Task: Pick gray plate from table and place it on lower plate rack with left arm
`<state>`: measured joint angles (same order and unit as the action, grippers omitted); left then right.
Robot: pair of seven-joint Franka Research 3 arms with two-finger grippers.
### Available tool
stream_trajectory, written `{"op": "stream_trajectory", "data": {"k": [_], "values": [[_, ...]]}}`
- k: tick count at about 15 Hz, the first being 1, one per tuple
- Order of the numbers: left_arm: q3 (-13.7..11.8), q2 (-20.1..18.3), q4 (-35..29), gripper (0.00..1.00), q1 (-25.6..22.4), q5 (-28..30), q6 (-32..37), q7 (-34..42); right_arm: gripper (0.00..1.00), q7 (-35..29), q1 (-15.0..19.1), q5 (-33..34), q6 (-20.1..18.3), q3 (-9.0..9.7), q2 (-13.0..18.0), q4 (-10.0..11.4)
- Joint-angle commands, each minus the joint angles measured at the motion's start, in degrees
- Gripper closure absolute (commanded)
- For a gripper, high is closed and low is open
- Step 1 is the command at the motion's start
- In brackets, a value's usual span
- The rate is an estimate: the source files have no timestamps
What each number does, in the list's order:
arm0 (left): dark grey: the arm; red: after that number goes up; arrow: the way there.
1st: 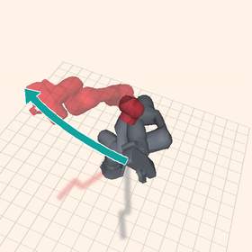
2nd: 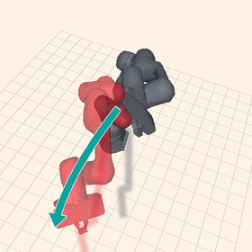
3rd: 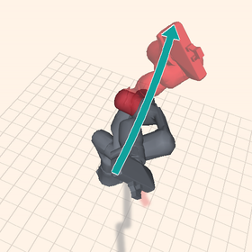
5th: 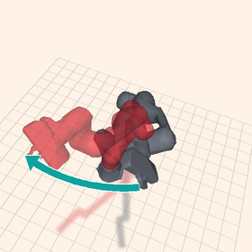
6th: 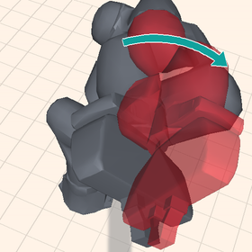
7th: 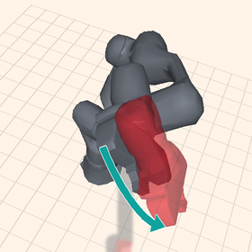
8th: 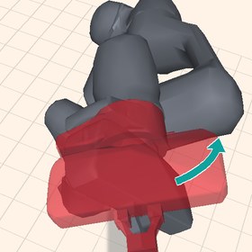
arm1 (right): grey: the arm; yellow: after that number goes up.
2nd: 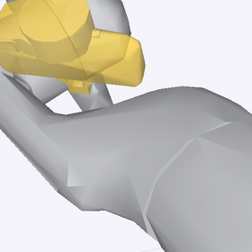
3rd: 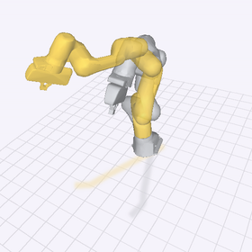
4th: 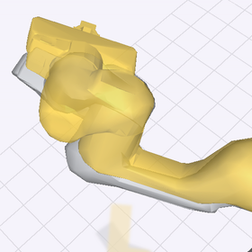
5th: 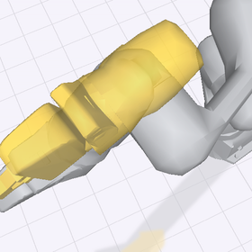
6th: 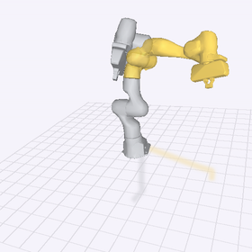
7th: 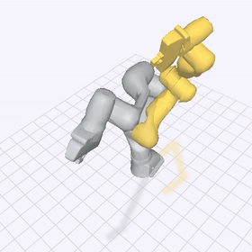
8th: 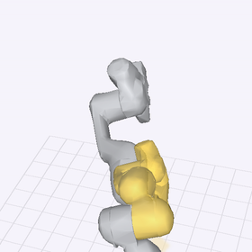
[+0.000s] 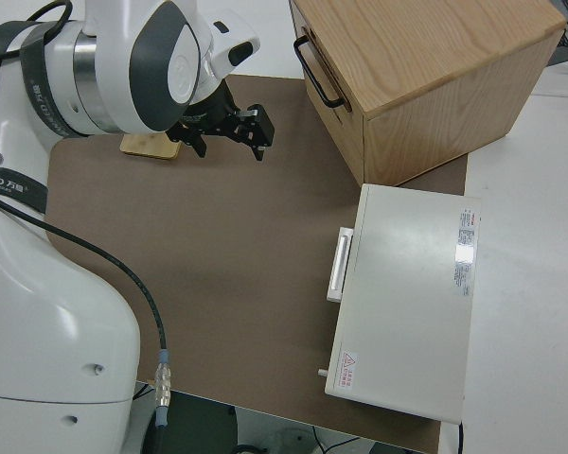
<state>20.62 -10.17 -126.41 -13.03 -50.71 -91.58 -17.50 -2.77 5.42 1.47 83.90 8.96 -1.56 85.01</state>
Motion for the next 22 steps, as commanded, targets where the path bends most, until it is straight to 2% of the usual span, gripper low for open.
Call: {"op": "stream_trajectory", "data": {"k": [1,10,15,19,20,21,22], "values": [[0.0,0.8,-2.6,1.0,0.3,-2.5,-1.7,-5.1,0.017,-0.2,-0.4,-0.2,-0.1,-0.34,0.0,-0.4],[0.1,3.7,-4.0,1.0,1.3,-3.2,-2.4,-10.8,0.017,-0.2,-0.4,-0.2,-0.1,-0.34,0.0,-0.4],[0.1,4.9,-4.1,1.0,1.2,-3.3,-2.4,-10.9,0.017,-0.2,-0.4,-0.2,-0.1,-0.34,0.0,-0.4],[0.1,5.1,-4.1,0.41,1.3,-3.7,-2.1,-10.9,0.017,-0.2,-0.4,-0.2,-0.1,-0.34,0.0,-0.4],[0.1,5.2,-4.0,0.12,1.3,-3.7,-2.1,-10.9,0.017,-0.2,-0.4,-0.2,-0.1,-0.34,0.0,-0.4],[0.1,5.2,-4.0,0.0,1.3,-3.7,-2.1,-10.7,0.017,-0.2,-0.4,-0.2,-0.1,-0.34,0.0,-0.4],[0.1,5.2,-3.9,0.0,1.3,-3.9,-2.1,-10.6,0.017,-0.2,-0.4,-0.2,-0.1,-0.34,0.0,-0.4]]}}
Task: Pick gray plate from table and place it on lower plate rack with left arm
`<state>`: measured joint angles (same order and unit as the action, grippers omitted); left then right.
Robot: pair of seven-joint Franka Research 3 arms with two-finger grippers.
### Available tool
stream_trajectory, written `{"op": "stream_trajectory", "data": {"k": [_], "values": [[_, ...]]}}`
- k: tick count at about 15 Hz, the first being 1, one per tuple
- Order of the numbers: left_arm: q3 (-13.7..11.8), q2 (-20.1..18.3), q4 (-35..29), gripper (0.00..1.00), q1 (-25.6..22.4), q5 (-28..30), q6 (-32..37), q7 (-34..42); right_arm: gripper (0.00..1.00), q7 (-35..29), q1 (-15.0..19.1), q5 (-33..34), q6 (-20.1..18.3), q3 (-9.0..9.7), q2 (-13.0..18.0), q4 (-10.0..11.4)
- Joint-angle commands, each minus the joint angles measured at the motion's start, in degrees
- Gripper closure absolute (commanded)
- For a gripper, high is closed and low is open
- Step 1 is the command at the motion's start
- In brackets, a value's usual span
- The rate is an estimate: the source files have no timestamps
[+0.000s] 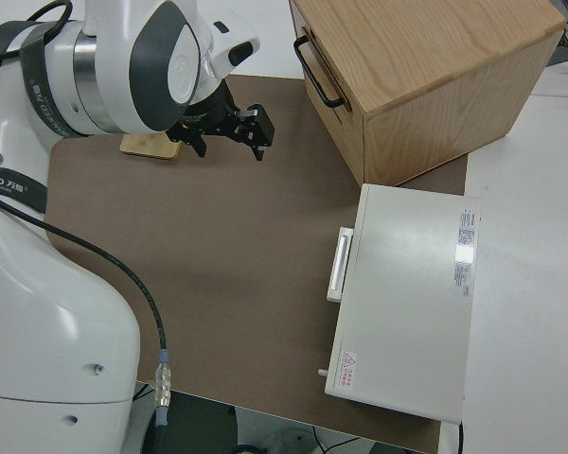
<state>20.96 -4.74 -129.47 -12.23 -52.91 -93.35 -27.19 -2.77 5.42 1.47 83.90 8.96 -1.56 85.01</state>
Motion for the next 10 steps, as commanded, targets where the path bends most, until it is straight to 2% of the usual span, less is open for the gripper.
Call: {"op": "stream_trajectory", "data": {"k": [1,5,10], "values": [[-0.2,-0.3,-0.9,0.0,0.5,-1.8,-0.3,-0.9,0.017,-0.2,-0.4,-0.2,-0.1,-0.34,0.0,-0.4],[-0.2,-0.3,2.9,0.0,0.7,-0.4,0.5,1.1,0.017,-0.2,-0.4,-0.2,-0.1,-0.34,0.0,-0.4],[-0.3,2.1,13.1,0.0,0.7,11.6,4.3,6.0,0.017,-0.2,-0.4,-0.2,-0.1,-0.34,0.0,-0.4]]}}
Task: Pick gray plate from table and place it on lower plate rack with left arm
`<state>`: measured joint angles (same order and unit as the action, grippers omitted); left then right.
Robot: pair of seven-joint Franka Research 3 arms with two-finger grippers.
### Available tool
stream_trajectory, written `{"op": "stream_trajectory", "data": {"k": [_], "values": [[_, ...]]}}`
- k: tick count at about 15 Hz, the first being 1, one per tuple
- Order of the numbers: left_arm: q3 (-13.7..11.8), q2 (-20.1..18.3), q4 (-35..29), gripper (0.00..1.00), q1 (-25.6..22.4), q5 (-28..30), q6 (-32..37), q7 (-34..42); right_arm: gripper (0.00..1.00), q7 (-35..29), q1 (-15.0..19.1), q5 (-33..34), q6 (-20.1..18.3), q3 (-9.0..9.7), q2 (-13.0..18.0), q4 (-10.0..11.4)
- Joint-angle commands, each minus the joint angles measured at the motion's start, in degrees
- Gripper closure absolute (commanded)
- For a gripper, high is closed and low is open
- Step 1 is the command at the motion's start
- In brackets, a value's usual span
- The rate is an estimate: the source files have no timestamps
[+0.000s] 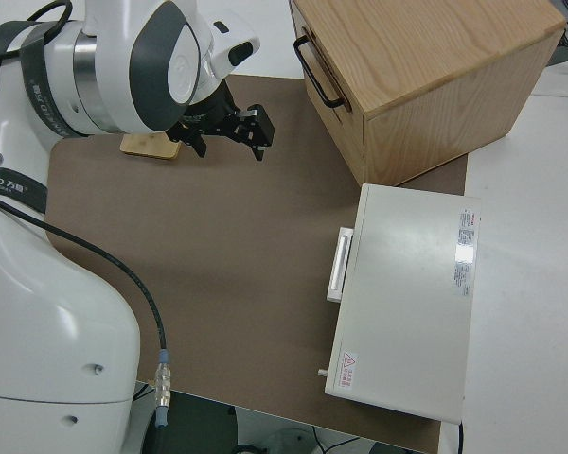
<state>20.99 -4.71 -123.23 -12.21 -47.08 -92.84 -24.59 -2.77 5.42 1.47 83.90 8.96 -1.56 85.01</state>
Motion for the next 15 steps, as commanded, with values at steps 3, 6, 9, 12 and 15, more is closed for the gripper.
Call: {"op": "stream_trajectory", "data": {"k": [3,6,9,12,15], "values": [[-0.2,2.5,11.7,0.0,0.7,12.7,4.7,4.3,0.017,-0.2,-0.4,-0.2,-0.1,-0.34,0.0,-0.4],[-0.1,2.6,15.6,0.0,1.4,20.0,4.3,5.5,0.017,-0.2,-0.4,-0.2,-0.1,-0.34,0.0,-0.4],[0.4,2.7,19.2,0.0,2.0,27.5,3.9,6.0,0.017,-0.2,-0.4,-0.2,-0.1,-0.34,0.0,-0.4],[0.4,2.2,23.5,0.0,1.7,36.7,4.5,18.5,0.017,-0.2,-0.4,-0.2,-0.1,-0.34,0.0,-0.4],[-1.3,1.0,25.2,0.0,-0.1,44.0,5.2,29.8,0.017,-0.2,-0.4,-0.2,-0.1,-0.34,0.0,-0.4]]}}
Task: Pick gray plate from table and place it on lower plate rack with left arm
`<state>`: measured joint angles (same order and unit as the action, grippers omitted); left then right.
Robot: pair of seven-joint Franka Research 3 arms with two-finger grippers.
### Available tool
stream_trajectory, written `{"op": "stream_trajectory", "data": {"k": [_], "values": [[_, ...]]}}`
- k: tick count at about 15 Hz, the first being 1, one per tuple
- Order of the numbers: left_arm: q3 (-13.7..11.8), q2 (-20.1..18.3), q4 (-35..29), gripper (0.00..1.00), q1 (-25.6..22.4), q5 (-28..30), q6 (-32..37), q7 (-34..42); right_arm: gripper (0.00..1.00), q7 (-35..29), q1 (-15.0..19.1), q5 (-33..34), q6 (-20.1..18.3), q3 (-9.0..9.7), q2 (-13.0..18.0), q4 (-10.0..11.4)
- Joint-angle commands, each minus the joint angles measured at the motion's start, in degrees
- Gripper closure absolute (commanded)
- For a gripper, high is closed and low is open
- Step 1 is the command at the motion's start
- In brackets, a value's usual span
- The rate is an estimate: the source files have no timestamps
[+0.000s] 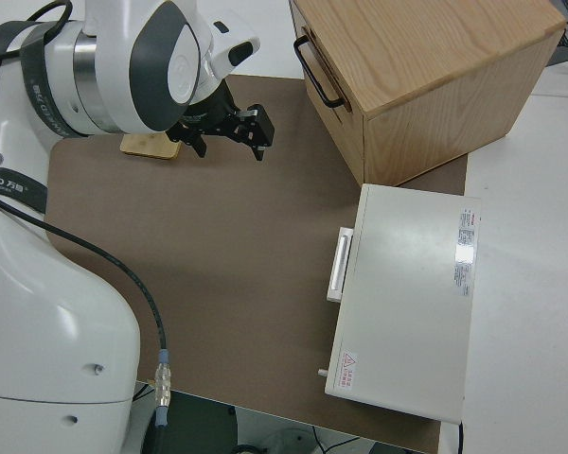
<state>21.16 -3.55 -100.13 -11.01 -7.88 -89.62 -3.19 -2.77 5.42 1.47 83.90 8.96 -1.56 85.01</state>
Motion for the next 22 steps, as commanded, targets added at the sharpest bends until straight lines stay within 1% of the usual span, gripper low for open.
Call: {"op": "stream_trajectory", "data": {"k": [1,3,6,8,20,22], "values": [[-2.1,-1.2,2.1,0.0,-1.4,6.0,2.4,10.3,0.017,-0.2,-0.4,-0.2,-0.1,-0.34,0.0,-0.4],[-3.6,-2.8,1.9,0.0,-1.4,6.4,2.7,15.4,0.017,-0.2,-0.4,-0.2,-0.1,-0.34,0.0,-0.4],[-6.6,-5.8,0.1,0.0,-1.3,8.2,2.7,19.0,0.017,-0.2,-0.4,-0.2,-0.1,-0.34,-0.1,-0.4],[-6.8,-6.7,-0.8,0.0,-1.4,8.2,2.6,18.8,0.017,-0.2,-0.4,-0.2,-0.1,-0.34,0.0,-0.4],[-6.7,-6.4,-0.3,0.0,-1.4,7.1,3.0,16.6,0.017,-0.2,-0.4,-0.2,-0.1,-0.34,0.0,-0.4],[-6.7,-5.9,-0.2,0.0,-1.5,9.3,2.3,15.2,0.017,-0.2,-0.4,-0.2,-0.1,-0.34,0.0,-0.4]]}}
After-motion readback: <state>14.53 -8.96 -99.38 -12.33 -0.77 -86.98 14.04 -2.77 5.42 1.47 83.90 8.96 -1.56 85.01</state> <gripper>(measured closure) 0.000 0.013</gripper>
